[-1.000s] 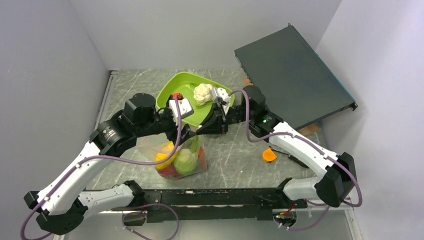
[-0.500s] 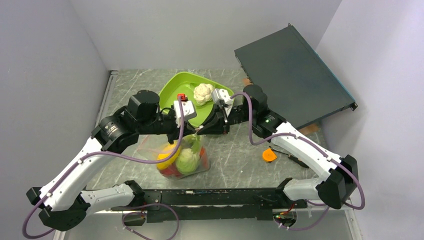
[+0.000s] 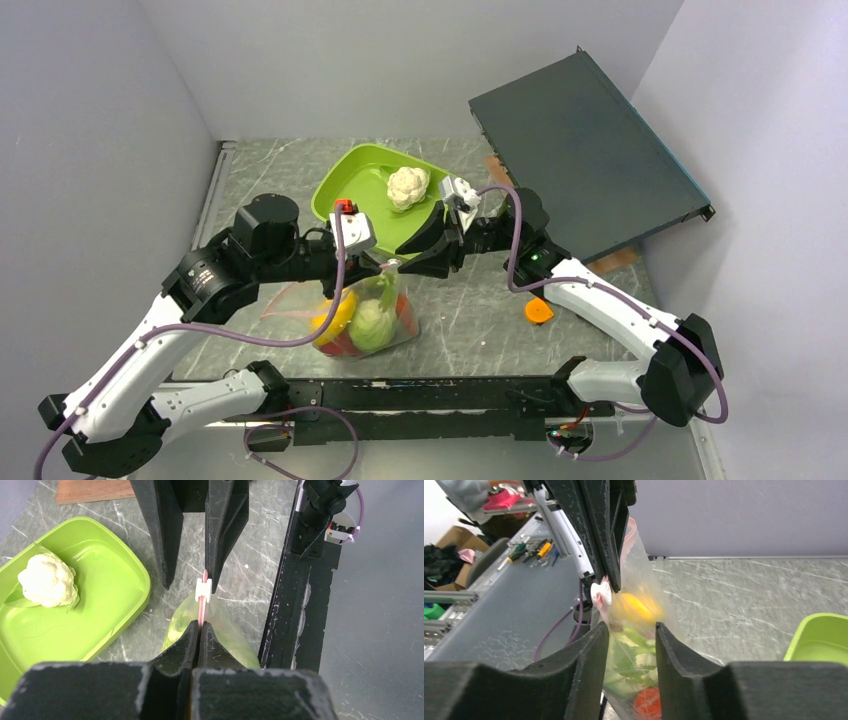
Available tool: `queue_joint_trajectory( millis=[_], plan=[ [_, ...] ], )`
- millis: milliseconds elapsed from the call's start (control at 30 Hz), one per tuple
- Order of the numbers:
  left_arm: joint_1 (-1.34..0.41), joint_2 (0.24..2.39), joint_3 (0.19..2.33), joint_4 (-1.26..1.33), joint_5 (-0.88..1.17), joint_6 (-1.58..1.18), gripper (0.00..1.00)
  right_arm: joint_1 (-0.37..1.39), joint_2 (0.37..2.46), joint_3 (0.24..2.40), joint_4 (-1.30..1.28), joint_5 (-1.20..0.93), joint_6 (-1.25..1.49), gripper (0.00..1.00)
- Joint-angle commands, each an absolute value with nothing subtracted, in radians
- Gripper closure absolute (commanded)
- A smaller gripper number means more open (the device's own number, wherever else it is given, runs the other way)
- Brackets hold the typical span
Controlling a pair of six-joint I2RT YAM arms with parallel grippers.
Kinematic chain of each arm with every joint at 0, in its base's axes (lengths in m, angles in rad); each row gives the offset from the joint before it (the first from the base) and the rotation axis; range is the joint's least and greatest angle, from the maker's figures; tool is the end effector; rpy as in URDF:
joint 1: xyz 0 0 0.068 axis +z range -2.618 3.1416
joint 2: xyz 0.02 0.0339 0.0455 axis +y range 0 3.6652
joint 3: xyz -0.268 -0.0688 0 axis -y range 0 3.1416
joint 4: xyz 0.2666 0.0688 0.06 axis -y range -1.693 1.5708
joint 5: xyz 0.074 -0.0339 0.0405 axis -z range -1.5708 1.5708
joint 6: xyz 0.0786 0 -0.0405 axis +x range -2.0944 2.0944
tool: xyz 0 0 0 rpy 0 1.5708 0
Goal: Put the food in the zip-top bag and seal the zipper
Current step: Zip the zipper food storage bag at the center of the board.
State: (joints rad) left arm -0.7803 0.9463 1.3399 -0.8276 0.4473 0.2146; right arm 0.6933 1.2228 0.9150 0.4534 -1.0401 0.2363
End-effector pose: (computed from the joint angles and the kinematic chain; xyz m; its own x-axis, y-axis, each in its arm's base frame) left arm 0.1310 -0.1775 0.4277 -0.0975 0.3667 -0.9252 0.9559 0.2933 0.0155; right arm 0.1978 0.2524 0.3584 -0.1209 0.0536 -0.9912 -0.9787 -0.1734 0.1100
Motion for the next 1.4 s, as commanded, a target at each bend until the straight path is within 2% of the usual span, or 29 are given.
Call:
queue_joint_trajectory(
  millis=[0, 233, 533, 633, 667, 700, 767, 800, 833, 900, 967, 1100, 1200, 1367],
  plan=[
    [-0.783, 0.928, 1.337, -0.751, 0.468, 0.194, 1.0, 0.691, 1.231, 0.917, 0.621, -1.076, 0.329, 0.62],
    [-0.782, 0.925, 1.338, -0.741, 0.464, 0.182, 1.0, 0.696, 1.253, 0.927, 0.652, -1.098, 0.36, 0.66],
    [-0.782, 0.933, 1.362, -0.742, 0.459, 0.179, 1.0, 0.732, 1.268, 0.96, 0.543, -1.101, 0.267, 0.73],
    [-0.783, 0.933, 1.364, -0.741, 0.457, 0.178, 1.0, 0.735, 1.276, 0.963, 0.54, -1.101, 0.263, 0.8],
    [-0.782, 0.933, 1.366, -0.741, 0.456, 0.177, 1.0, 0.735, 1.277, 0.963, 0.539, -1.102, 0.261, 0.87],
    [-0.783, 0.933, 1.368, -0.742, 0.454, 0.174, 1.0, 0.735, 1.279, 0.964, 0.537, -1.1, 0.259, 1.0],
    [-0.782, 0.933, 1.373, -0.741, 0.443, 0.161, 1.0, 0.734, 1.282, 0.964, 0.535, -1.09, 0.266, 1.0],
    [-0.782, 0.934, 1.375, -0.739, 0.434, 0.149, 0.95, 0.734, 1.279, 0.955, 0.55, -1.08, 0.278, 1.0],
    [-0.782, 0.933, 1.378, -0.736, 0.418, 0.135, 0.77, 0.735, 1.272, 0.941, 0.573, -1.058, 0.291, 1.0],
    [-0.783, 0.938, 1.391, -0.732, 0.414, 0.115, 0.55, 0.736, 1.263, 0.923, 0.598, -1.02, 0.309, 1.0],
    [-0.783, 0.951, 1.41, -0.734, 0.407, 0.101, 0.42, 0.734, 1.27, 0.936, 0.586, -1.017, 0.322, 1.0],
    [-0.804, 1.001, 1.468, -0.779, 0.321, 0.094, 0.46, 0.734, 1.282, 0.954, 0.592, -1.035, 0.355, 1.0],
    [-0.849, 1.023, 1.486, -0.788, 0.289, 0.13, 0.45, 0.735, 1.277, 0.966, 0.547, -1.026, 0.326, 1.0],
    [-0.866, 1.048, 1.505, -0.807, 0.317, 0.187, 0.49, 0.736, 1.271, 0.97, 0.53, -1.02, 0.311, 1.0]
  ],
)
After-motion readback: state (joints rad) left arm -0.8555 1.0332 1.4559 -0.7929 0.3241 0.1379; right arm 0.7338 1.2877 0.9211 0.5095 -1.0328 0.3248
